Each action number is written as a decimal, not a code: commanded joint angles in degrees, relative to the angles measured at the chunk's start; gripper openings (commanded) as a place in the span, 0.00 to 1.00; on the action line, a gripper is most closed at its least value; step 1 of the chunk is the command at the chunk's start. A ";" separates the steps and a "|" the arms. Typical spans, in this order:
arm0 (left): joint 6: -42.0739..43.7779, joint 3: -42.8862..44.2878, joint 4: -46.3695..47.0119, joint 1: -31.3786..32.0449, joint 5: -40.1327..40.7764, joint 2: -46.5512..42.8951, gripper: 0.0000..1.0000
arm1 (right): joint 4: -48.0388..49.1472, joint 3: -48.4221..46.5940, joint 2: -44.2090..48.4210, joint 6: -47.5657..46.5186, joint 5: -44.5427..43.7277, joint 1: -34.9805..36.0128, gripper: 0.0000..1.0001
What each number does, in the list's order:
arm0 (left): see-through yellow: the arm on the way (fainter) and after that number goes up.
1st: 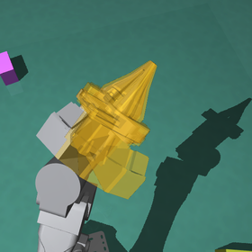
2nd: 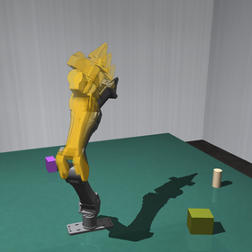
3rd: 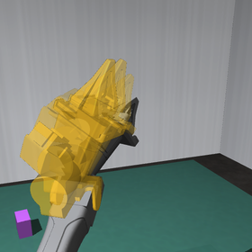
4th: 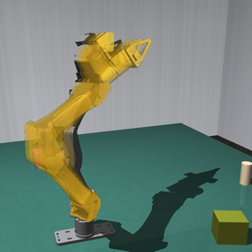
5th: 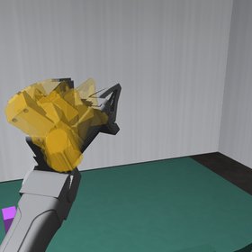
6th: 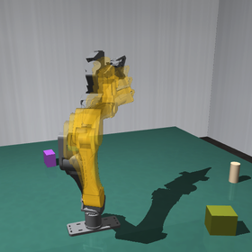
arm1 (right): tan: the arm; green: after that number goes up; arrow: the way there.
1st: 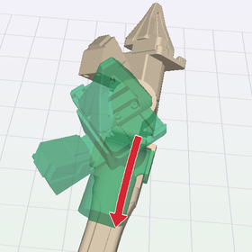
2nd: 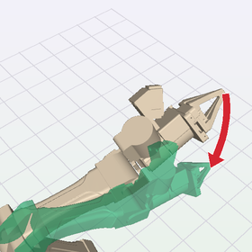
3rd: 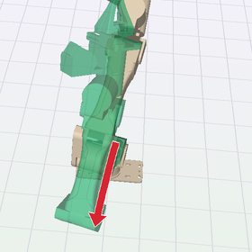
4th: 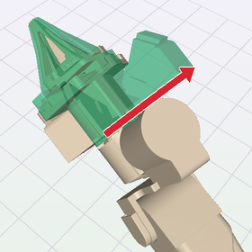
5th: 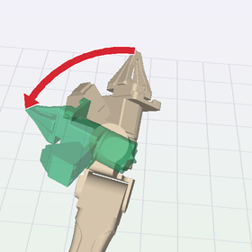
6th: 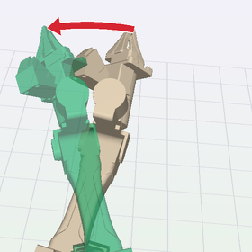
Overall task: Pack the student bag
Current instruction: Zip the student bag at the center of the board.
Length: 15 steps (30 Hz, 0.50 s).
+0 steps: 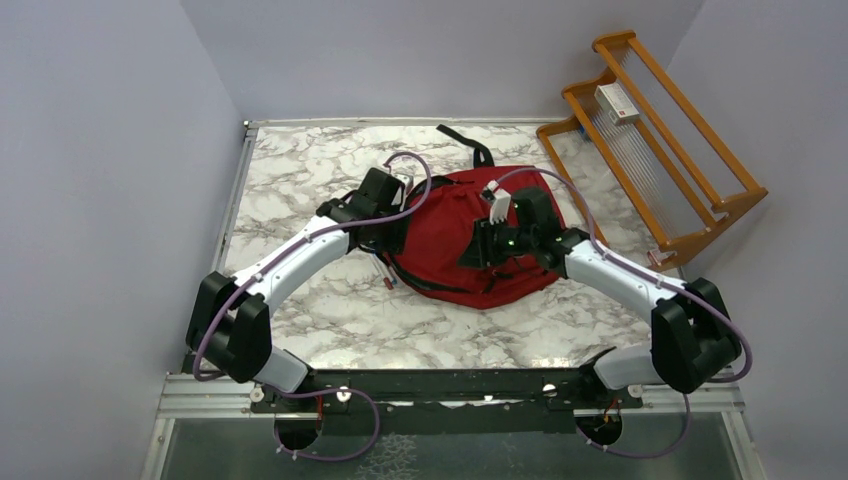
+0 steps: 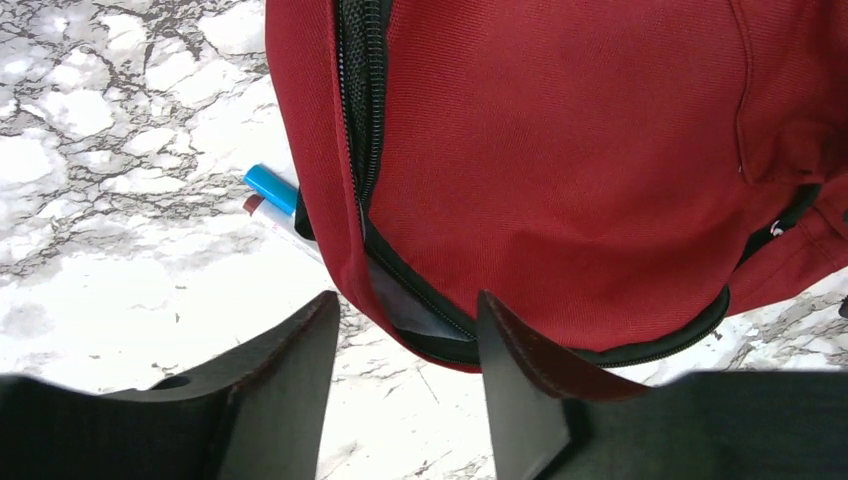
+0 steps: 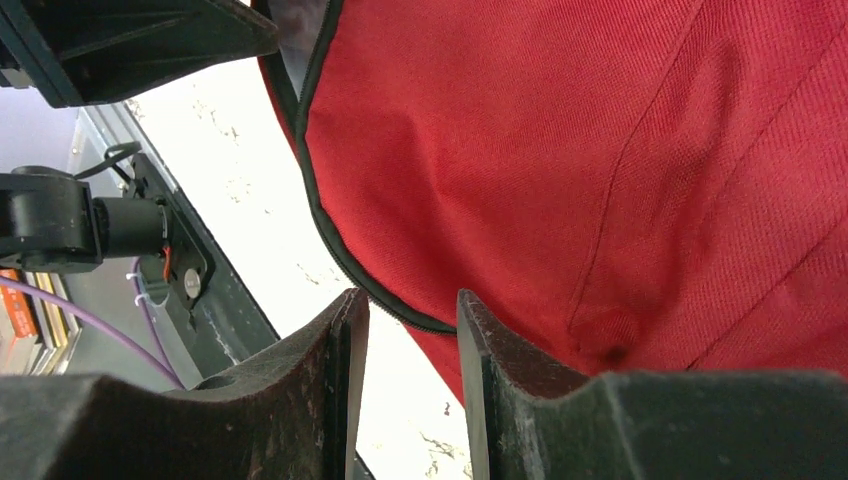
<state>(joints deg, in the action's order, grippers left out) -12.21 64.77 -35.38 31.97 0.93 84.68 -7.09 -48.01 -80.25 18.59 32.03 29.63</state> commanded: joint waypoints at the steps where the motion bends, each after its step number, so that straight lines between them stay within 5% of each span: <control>1: -1.50 1.76 -0.66 0.63 3.14 -2.88 0.58 | -2.95 1.59 4.84 2.30 -10.10 1.00 0.45; 7: 1.29 5.66 0.48 1.26 3.21 -4.37 0.64 | -9.05 4.04 12.11 7.79 -29.33 0.98 0.51; 15: 1.40 3.93 12.40 6.45 -4.22 -6.60 0.71 | -17.15 5.78 14.32 12.52 -38.31 -0.20 0.54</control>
<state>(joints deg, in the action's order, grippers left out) -11.09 68.95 -31.57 35.16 1.91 80.16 -18.28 -44.12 -67.31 27.59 1.50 30.39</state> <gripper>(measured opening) 0.701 0.533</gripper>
